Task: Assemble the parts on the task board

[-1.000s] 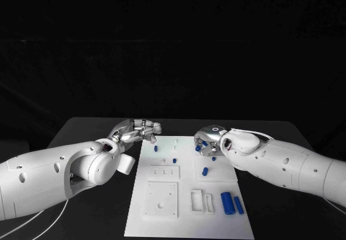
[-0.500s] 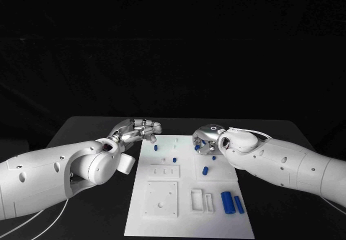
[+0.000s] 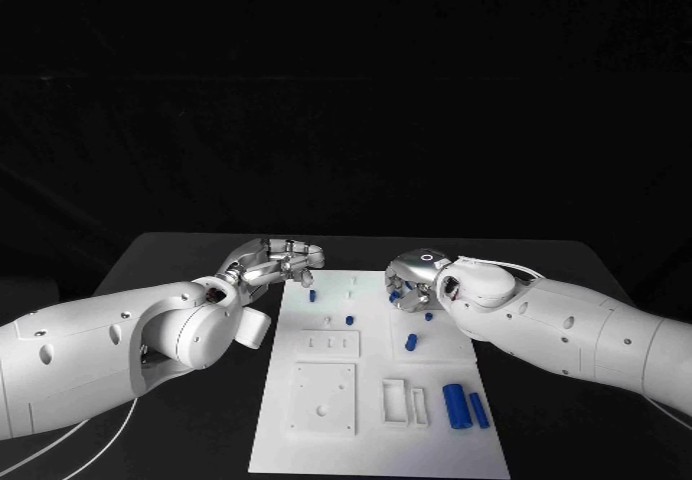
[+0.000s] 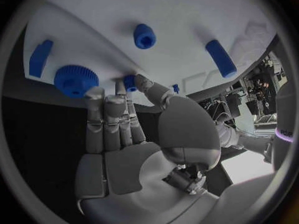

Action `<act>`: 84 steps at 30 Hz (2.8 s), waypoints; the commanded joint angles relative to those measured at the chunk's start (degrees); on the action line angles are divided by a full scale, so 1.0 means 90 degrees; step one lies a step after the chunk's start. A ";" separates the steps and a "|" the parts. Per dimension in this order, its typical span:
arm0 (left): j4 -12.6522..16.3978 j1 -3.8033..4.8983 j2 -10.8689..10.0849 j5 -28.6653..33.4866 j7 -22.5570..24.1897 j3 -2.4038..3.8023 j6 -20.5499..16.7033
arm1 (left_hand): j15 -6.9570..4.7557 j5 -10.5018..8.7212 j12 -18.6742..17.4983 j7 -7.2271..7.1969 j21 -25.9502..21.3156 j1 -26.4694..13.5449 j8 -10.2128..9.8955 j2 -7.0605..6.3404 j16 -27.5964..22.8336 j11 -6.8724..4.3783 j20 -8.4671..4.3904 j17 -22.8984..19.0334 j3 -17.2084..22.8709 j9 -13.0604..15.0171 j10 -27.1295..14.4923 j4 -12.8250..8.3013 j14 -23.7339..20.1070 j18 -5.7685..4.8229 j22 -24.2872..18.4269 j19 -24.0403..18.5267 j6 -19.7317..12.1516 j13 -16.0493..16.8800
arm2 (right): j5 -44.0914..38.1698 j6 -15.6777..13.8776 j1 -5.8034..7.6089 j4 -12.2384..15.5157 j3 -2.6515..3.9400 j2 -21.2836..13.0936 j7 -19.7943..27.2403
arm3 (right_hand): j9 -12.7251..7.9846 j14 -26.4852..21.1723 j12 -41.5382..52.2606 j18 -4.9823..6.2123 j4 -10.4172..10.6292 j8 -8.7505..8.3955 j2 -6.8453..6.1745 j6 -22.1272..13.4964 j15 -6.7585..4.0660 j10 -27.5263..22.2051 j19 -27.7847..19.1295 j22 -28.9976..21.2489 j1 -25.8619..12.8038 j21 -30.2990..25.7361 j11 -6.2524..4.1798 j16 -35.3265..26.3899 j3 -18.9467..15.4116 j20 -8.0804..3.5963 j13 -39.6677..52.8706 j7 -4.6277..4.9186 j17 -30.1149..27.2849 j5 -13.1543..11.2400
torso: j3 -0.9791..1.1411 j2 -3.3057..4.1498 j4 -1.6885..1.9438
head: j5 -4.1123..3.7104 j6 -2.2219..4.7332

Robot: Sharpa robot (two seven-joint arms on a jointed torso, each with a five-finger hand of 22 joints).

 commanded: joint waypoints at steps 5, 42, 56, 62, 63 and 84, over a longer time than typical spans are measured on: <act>0.0006 0.0017 0.0013 -0.0019 0.0007 0.0007 0.0089 | 0.0012 0.0001 -0.0035 -0.0007 0.0027 -0.0029 -0.0028 0.0001 0.0011 0.0006 -0.0053 0.0007 0.0060 -0.0011 -0.0022 -0.0020 -0.0047 0.0101 -0.0012 0.0004 -0.0049 0.0013 | -0.0138 -0.0492 -0.0026 0.0153 -0.0013 -0.0050 -0.0358 | 0.0053 -0.0136 0.0047 0.0503 -0.0020 0.0046 0.0038 0.0104 -0.0226 0.0169 0.0116 0.0137 0.0019 0.0089 -0.0024 0.0045 0.0102 -0.0187 0.0260 -0.0031 -0.0029 0.0012 | 0.0001 0.0012 -0.0002 | 0.0009 0.0032; -0.0057 0.0030 0.0088 -0.0027 0.0004 0.0008 0.0069 | 0.0015 0.0019 -0.0066 0.0002 0.0036 -0.0031 -0.0045 -0.0005 0.0010 0.0010 -0.0065 0.0004 0.0096 -0.0012 -0.0016 -0.0062 -0.0056 0.0078 -0.0023 -0.0006 -0.0064 0.0024 | -0.2093 -0.1512 -0.0019 0.0022 -0.0023 0.0734 -0.1075 | 0.0114 -0.0121 -0.0007 0.0503 0.0216 0.0054 -0.0394 0.0272 -0.0256 0.0240 0.0137 0.0115 0.0161 0.0250 -0.0056 0.0142 0.0480 -0.0254 0.0516 -0.0097 -0.0110 0.0012 | -0.0012 0.0044 0.0021 | 0.0101 0.0283; -0.0011 0.0090 0.0133 -0.0049 0.0002 0.0008 0.0058 | 0.0015 0.0020 -0.0072 0.0003 0.0039 -0.0036 -0.0047 -0.0007 0.0010 0.0010 -0.0068 0.0003 0.0103 -0.0012 -0.0013 -0.0070 -0.0057 0.0074 -0.0025 -0.0008 -0.0064 0.0027 | -0.2083 -0.1424 -0.0020 -0.0284 -0.0024 0.0939 -0.0977 | 0.0115 -0.0122 -0.0017 0.0503 0.0247 0.0048 -0.0424 0.0277 -0.0255 0.0240 0.0137 0.0113 0.0171 0.0257 -0.0055 0.0150 0.0498 -0.0254 0.0533 -0.0098 -0.0117 0.0011 | -0.0040 0.0077 0.0061 | 0.0111 0.0273; 0.0022 0.0130 0.0133 -0.0060 0.0005 0.0008 0.0047 | 0.0015 0.0020 -0.0075 0.0003 0.0040 -0.0036 -0.0047 -0.0010 0.0010 0.0010 -0.0069 0.0003 0.0106 -0.0011 -0.0011 -0.0076 -0.0057 0.0072 -0.0026 -0.0010 -0.0062 0.0028 | -0.2057 -0.1436 -0.0020 -0.0392 -0.0024 0.1000 -0.0937 | 0.0115 -0.0123 -0.0021 0.0503 0.0255 0.0046 -0.0430 0.0276 -0.0255 0.0239 0.0135 0.0112 0.0174 0.0257 -0.0054 0.0151 0.0503 -0.0254 0.0537 -0.0098 -0.0119 0.0012 | -0.0058 0.0110 0.0101 | 0.0087 0.0280; 0.0033 0.0136 0.0129 -0.0063 0.0005 0.0008 0.0044 | 0.0015 0.0020 -0.0075 0.0002 0.0040 -0.0037 -0.0047 -0.0010 0.0010 0.0010 -0.0070 0.0003 0.0106 -0.0011 -0.0011 -0.0077 -0.0057 0.0072 -0.0026 -0.0010 -0.0062 0.0029 | -0.2057 -0.1438 -0.0020 -0.0406 -0.0024 0.1011 -0.0921 | 0.0115 -0.0123 -0.0021 0.0503 0.0256 0.0045 -0.0431 0.0276 -0.0255 0.0239 0.0135 0.0112 0.0174 0.0258 -0.0054 0.0151 0.0504 -0.0254 0.0537 -0.0097 -0.0120 0.0011 | -0.0063 0.0118 0.0110 | 0.0086 0.0280; 0.0174 0.0253 0.0122 -0.0079 -0.0009 0.0007 0.0028 | 0.0014 0.0017 -0.0082 0.0001 0.0044 -0.0045 -0.0047 -0.0019 0.0011 0.0009 -0.0072 0.0002 0.0114 -0.0009 -0.0004 -0.0090 -0.0057 0.0067 -0.0029 -0.0013 -0.0056 0.0033 | -0.1982 -0.1417 -0.0015 -0.0511 -0.0024 0.1084 -0.0883 | 0.0114 -0.0125 -0.0027 0.0503 0.0271 0.0041 -0.0443 0.0276 -0.0254 0.0238 0.0132 0.0111 0.0177 0.0259 -0.0054 0.0154 0.0512 -0.0253 0.0546 -0.0097 -0.0124 0.0012 | -0.0100 0.0216 0.0150 | 0.0115 0.0274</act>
